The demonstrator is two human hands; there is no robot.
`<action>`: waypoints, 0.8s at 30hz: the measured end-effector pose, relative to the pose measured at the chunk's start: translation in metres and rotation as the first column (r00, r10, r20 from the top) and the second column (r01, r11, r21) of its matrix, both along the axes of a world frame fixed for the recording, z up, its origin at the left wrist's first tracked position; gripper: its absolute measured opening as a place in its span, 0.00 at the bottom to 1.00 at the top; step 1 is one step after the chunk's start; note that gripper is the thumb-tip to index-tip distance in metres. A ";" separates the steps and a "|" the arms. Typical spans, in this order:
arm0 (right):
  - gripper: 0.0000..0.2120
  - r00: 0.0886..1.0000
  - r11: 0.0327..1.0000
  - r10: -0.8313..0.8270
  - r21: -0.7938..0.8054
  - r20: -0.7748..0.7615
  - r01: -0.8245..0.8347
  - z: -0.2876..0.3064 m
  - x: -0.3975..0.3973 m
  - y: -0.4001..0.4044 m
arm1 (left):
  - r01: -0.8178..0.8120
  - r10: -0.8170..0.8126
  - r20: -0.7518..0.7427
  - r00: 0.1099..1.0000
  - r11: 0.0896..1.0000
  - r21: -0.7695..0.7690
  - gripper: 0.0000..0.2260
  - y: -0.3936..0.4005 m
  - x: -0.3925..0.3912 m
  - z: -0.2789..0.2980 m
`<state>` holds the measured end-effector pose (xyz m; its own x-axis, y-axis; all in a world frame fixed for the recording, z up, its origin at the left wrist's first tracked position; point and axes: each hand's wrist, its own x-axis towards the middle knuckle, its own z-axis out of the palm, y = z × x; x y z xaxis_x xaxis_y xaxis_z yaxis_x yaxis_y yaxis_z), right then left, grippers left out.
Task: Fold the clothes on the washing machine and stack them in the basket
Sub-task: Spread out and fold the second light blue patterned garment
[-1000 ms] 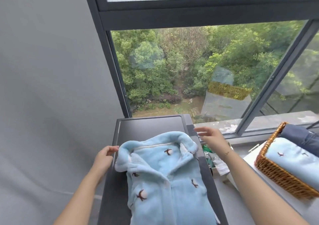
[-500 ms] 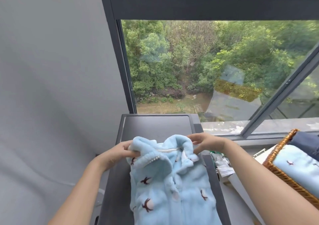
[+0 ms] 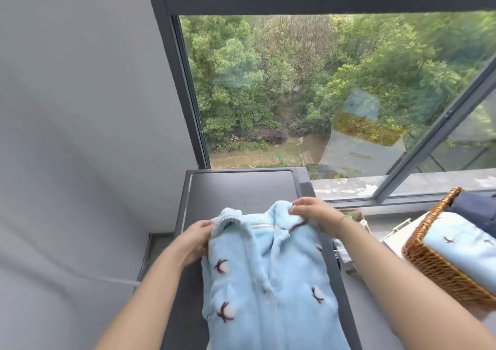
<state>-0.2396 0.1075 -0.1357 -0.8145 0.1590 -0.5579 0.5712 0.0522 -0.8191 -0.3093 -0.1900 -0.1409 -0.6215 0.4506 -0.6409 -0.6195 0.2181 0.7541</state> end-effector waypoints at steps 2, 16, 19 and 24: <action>0.09 0.979 0.967 -0.204 0.150 -0.019 0.205 -0.028 0.003 -0.001 | -0.171 0.169 -0.038 0.985 0.983 -0.069 0.19 0.005 0.008 -0.017; 0.25 0.881 0.885 -0.445 0.072 -0.163 0.460 -0.058 0.103 -0.054 | -0.336 0.334 0.130 0.934 0.942 -0.006 0.21 0.003 0.066 -0.002; 0.22 0.894 0.889 -0.391 0.162 -0.218 0.428 -0.057 0.098 -0.053 | -0.339 0.339 0.074 0.938 0.941 -0.016 0.19 0.007 0.067 0.002; 0.19 0.897 0.878 -0.381 0.218 -0.224 0.427 -0.059 0.088 -0.039 | -0.469 0.389 -0.436 0.812 0.879 -0.090 0.12 -0.010 0.059 -0.002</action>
